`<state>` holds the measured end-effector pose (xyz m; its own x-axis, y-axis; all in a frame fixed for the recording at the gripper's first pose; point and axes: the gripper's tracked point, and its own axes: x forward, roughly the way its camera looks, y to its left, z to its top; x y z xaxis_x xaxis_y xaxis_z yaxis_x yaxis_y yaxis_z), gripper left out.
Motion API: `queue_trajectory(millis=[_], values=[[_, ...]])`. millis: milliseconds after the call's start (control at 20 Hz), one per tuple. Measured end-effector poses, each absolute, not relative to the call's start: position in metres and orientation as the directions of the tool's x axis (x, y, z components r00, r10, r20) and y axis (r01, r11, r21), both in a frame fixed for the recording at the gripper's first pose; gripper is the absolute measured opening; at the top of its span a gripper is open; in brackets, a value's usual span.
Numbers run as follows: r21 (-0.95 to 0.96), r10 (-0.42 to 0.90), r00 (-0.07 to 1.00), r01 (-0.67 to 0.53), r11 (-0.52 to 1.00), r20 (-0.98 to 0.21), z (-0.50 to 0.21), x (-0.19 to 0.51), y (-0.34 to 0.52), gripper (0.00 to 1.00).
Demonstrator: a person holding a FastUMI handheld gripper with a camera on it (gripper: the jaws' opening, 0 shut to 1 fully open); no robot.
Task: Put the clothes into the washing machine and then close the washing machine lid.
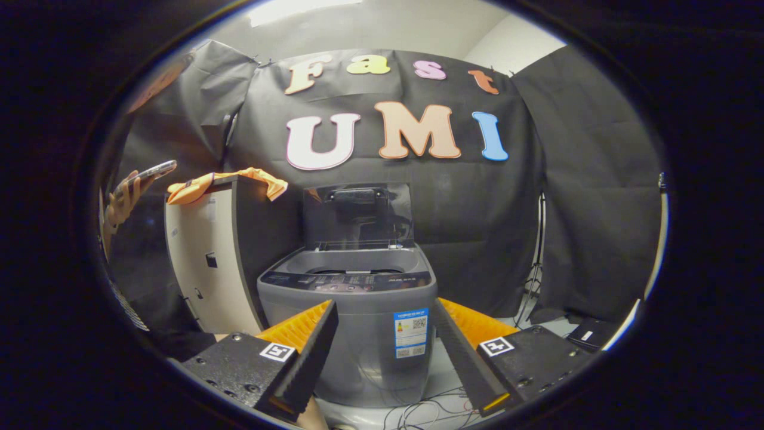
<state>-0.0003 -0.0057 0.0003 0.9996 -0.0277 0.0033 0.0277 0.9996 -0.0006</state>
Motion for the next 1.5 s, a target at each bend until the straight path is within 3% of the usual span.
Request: queue_trajectory(millis=[450,750,1100,1500], values=[[-0.012,-0.096,0.995,0.096,0.995,0.035,0.011,0.007,-0.007,0.96],[0.03,0.024,0.978,-0.03,0.999,0.207,0.111,0.061,0.077,0.96],[-0.085,0.237,0.957,-0.225,0.971,0.165,0.216,0.14,0.246,0.96],[-0.049,0.373,0.928,-0.373,0.926,-0.02,0.221,0.222,0.404,0.99]])
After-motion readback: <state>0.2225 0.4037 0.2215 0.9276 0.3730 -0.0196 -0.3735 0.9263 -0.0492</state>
